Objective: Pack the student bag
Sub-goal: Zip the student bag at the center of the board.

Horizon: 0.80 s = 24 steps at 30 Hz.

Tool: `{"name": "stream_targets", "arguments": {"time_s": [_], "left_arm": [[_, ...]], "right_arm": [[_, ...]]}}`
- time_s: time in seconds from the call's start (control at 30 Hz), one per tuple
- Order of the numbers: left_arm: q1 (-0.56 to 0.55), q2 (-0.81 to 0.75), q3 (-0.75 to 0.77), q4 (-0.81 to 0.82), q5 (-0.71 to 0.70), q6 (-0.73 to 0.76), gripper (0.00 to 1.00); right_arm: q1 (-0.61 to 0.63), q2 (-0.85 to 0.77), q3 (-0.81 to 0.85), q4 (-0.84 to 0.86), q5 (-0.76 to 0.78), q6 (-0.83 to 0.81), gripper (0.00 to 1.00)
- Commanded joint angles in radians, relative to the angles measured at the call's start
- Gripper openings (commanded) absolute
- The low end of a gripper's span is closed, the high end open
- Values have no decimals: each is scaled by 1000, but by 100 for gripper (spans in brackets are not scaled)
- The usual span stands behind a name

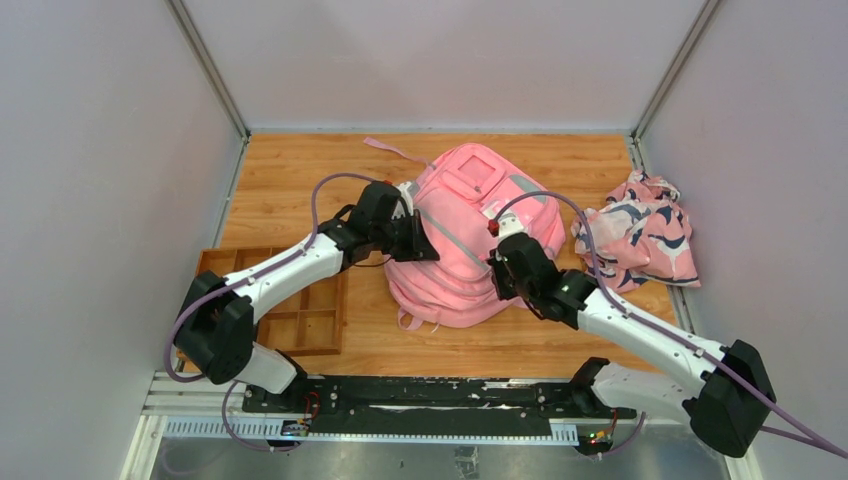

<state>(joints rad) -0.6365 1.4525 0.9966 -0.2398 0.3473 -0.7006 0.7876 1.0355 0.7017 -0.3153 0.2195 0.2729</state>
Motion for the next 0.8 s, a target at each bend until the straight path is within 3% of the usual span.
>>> {"name": "stream_targets", "arguments": {"time_s": [0.0, 0.33, 0.37, 0.4, 0.5, 0.53, 0.6, 0.77], "left_arm": [[0, -8, 27, -67, 39, 90, 0], [6, -26, 37, -97, 42, 126, 0], [6, -26, 43, -101, 47, 132, 0], [6, -26, 50, -108, 51, 139, 0], [6, -45, 82, -146, 46, 164, 43], [6, -61, 88, -151, 45, 169, 52], [6, -100, 102, -168, 25, 191, 61], [6, -230, 159, -279, -123, 265, 66]], "right_arm": [[-64, 12, 13, -38, 92, -22, 0], [-117, -1, 50, -78, 81, -13, 0], [-119, -10, 55, -88, 80, -11, 5], [-119, -22, 60, -99, 78, -11, 16], [-119, -79, 89, -150, 74, -4, 50], [-120, -97, 104, -173, 81, -2, 57], [-120, -127, 152, -245, 120, 9, 68], [-119, -191, 287, -435, 296, 59, 78]]}}
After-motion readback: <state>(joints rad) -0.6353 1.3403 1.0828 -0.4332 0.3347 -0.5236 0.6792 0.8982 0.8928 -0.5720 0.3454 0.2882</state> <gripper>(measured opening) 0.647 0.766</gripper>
